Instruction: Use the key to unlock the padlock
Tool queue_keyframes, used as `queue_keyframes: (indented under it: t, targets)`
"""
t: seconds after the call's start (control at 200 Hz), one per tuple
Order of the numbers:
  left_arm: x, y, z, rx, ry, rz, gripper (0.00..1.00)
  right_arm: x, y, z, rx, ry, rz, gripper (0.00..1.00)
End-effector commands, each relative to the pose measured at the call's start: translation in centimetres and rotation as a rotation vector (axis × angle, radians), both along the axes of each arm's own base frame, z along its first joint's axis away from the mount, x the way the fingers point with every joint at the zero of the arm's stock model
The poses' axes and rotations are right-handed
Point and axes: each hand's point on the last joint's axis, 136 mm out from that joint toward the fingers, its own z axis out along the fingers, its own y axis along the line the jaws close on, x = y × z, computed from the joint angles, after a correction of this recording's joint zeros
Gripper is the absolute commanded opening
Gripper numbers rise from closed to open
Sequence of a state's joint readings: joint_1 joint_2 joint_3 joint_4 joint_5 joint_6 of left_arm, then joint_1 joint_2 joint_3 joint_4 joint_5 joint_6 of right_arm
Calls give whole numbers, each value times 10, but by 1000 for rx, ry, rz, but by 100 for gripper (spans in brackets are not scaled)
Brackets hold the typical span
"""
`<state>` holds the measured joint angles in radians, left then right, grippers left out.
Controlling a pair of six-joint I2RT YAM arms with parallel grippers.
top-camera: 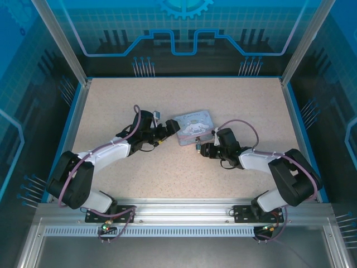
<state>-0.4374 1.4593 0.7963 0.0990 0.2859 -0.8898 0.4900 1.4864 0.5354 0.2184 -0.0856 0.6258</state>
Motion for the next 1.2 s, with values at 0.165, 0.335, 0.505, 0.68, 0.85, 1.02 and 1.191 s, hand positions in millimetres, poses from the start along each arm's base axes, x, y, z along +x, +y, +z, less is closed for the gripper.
queue_keyframes:
  t: [0.165,0.335,0.505,0.68,0.85,1.02,1.191]
  targets:
    - [7,-5,4,-35,-3,-11,99,13,12,2,54,-56,16,40]
    - [7,-5,4,-35,-4,-12,99,14,17,-3,81,-50,50,38]
    - [7,-5,3,-35,0,-11,99,15,22,-8,90,-42,74,37]
    - [7,-5,2,-33,1,-10,99,14,22,-16,88,-24,78,36]
    - [7,-5,1,-33,3,-11,99,15,24,-19,97,-16,77,35]
    - [8,-5,1,-33,5,-8,99,14,25,-22,98,-9,82,30]
    - [9,-6,2,-33,4,-8,99,14,23,-22,95,-6,81,23]
